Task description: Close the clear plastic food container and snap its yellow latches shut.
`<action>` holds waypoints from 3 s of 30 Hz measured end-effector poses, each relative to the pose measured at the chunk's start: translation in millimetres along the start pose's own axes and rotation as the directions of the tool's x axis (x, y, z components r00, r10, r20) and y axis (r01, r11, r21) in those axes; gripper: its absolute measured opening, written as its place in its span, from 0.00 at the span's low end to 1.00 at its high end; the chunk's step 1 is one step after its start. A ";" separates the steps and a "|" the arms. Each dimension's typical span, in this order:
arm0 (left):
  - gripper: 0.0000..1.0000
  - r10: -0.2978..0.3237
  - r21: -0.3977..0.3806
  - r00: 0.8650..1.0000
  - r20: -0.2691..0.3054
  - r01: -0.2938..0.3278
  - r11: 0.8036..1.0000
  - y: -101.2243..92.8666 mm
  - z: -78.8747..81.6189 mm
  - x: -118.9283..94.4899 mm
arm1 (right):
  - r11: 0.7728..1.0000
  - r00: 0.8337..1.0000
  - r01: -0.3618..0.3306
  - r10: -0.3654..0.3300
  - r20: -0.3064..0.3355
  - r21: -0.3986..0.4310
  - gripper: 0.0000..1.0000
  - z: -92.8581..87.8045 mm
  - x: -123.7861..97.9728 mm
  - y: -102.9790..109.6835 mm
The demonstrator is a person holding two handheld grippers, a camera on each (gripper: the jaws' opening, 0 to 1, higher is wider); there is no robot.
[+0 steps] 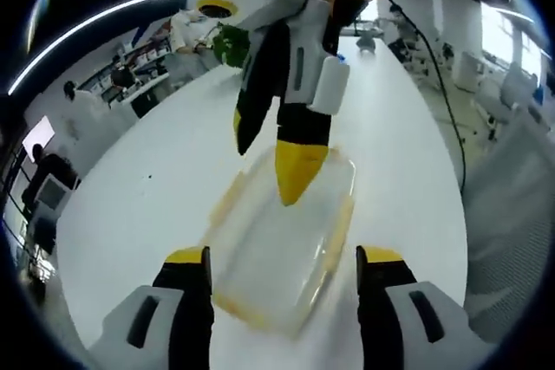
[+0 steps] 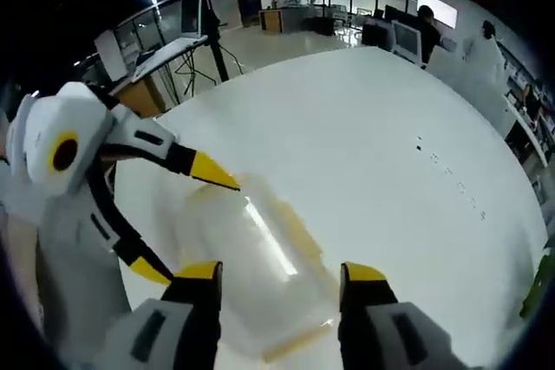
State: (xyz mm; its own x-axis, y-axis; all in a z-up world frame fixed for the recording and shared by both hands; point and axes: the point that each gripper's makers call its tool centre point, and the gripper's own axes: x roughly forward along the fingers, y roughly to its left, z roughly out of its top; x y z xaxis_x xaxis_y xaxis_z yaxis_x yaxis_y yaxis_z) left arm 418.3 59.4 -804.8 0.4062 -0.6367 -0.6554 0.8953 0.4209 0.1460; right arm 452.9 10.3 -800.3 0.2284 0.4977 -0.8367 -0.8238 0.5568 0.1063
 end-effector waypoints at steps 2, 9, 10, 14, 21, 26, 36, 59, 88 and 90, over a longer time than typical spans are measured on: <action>0.66 0.009 -0.008 1.000 -0.004 -0.009 1.000 3.8 -2.2 -2.7 | 1.000 1.000 -0.001 0.001 0.001 -0.007 0.56 -5.3 -2.7 0.5; 0.66 0.028 -0.013 0.999 -0.026 -0.029 1.000 11.9 -11.1 -6.4 | 1.000 1.000 -0.011 0.011 -0.009 -0.004 0.60 -25.2 -7.2 3.5; 0.66 0.027 -0.009 0.999 -0.030 -0.028 1.000 11.9 -12.0 -5.5 | 1.000 1.000 -0.013 0.013 -0.013 -0.008 0.61 -26.6 -7.5 4.3; 0.66 0.026 -0.014 0.999 -0.033 -0.027 1.000 12.6 -11.7 -4.1 | 0.999 1.000 -0.005 0.004 -0.022 -0.044 0.66 -28.9 -8.6 2.8; 0.67 0.019 -0.046 0.999 -0.048 -0.021 0.999 16.4 -21.0 -7.5 | 0.994 0.999 -0.037 0.034 -0.027 -0.100 0.70 -35.8 -7.5 11.1; 0.67 0.024 -0.067 0.999 -0.047 -0.027 0.997 19.3 -23.9 -9.2 | 0.981 0.998 -0.021 0.009 -0.063 -0.192 0.71 -46.0 -4.2 9.8; 0.60 0.022 -0.078 0.998 -0.063 -0.027 0.997 20.5 -31.1 -8.8 | 0.978 0.998 0.001 -0.015 -0.065 -0.211 0.70 -53.0 2.8 5.3; 0.58 0.030 -0.089 0.994 -0.106 -0.039 0.995 59.9 -45.8 -9.4 | 0.978 0.999 -0.015 0.009 -0.031 -0.209 0.69 -20.3 23.5 -7.7; 0.54 0.007 -0.074 0.994 -0.107 -0.015 0.997 107.5 -48.2 -1.2 | 0.987 0.999 0.030 -0.023 0.043 -0.157 0.63 11.8 36.5 -36.9; 0.51 0.008 -0.078 0.994 -0.110 -0.017 0.997 108.1 -48.9 -1.4 | 0.989 0.998 0.029 -0.022 0.053 -0.142 0.62 12.0 36.0 -37.1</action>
State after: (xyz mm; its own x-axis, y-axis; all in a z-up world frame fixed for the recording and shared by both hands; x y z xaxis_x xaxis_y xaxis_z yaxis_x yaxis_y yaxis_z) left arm 505.6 137.4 -824.3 0.3912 -0.5581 -0.7318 0.8713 0.4805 0.0993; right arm 498.0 15.5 -827.9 0.2732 0.5198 -0.8094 -0.8822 0.4708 0.0046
